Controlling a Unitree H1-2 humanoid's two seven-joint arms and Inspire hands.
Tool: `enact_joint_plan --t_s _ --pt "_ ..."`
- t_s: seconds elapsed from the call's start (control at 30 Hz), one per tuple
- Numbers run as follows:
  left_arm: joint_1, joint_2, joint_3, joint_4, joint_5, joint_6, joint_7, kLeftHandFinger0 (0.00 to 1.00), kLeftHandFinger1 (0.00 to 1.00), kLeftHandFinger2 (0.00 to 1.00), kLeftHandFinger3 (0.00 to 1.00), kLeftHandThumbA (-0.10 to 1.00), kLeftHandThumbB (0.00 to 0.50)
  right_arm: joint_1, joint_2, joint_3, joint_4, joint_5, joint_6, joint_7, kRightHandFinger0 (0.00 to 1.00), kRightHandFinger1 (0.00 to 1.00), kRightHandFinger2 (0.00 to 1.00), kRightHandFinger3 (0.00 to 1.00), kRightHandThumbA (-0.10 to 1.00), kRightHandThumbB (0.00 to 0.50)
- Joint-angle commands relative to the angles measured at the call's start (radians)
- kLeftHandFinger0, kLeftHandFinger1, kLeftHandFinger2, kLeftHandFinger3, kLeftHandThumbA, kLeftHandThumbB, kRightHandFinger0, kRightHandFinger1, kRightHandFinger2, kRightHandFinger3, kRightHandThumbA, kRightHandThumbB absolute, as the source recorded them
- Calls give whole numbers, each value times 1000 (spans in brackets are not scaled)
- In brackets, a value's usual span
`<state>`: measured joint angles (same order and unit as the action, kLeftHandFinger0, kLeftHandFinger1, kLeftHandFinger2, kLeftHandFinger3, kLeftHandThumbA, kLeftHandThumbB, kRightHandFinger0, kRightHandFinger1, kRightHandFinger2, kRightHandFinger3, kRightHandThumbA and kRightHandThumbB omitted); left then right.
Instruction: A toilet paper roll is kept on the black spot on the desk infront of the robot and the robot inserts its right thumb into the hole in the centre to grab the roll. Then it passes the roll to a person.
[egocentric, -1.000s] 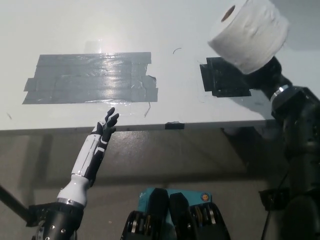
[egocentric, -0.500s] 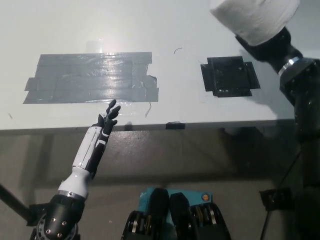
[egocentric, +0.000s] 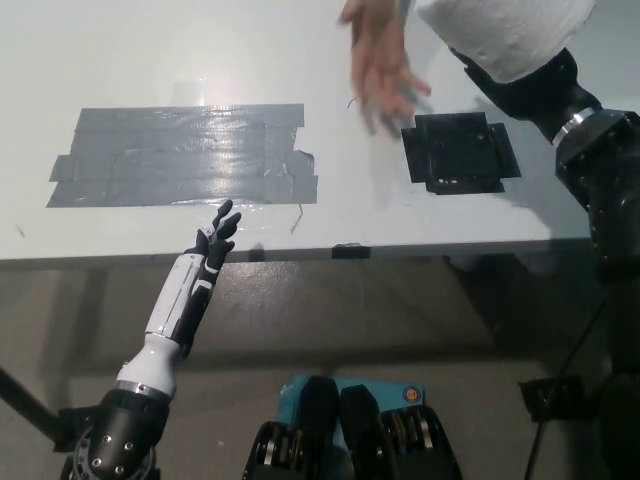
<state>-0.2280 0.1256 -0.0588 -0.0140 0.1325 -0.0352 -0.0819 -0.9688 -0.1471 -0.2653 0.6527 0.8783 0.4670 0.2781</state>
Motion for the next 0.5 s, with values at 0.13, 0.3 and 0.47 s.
enact_joint_plan --t_s 0.13,0.3,0.47 --pt "-16 16 -12 -29 14 9 -13 1000 1000 1000 1000 999 22 -121 -62 45 50 -171 -26 -113 0 386 814 972 -100 112" --pt "-17 18 -14 -34 18 24 -11 1000 1000 1000 1000 993 43 -187 -96 134 137 -323 -87 -150 1 503 959 1000 -100 109" --pt "-20 19 -16 -34 20 23 -12 1000 1000 1000 1000 988 31 -247 -117 244 205 -466 -139 -191 45 620 1000 1000 -100 126"
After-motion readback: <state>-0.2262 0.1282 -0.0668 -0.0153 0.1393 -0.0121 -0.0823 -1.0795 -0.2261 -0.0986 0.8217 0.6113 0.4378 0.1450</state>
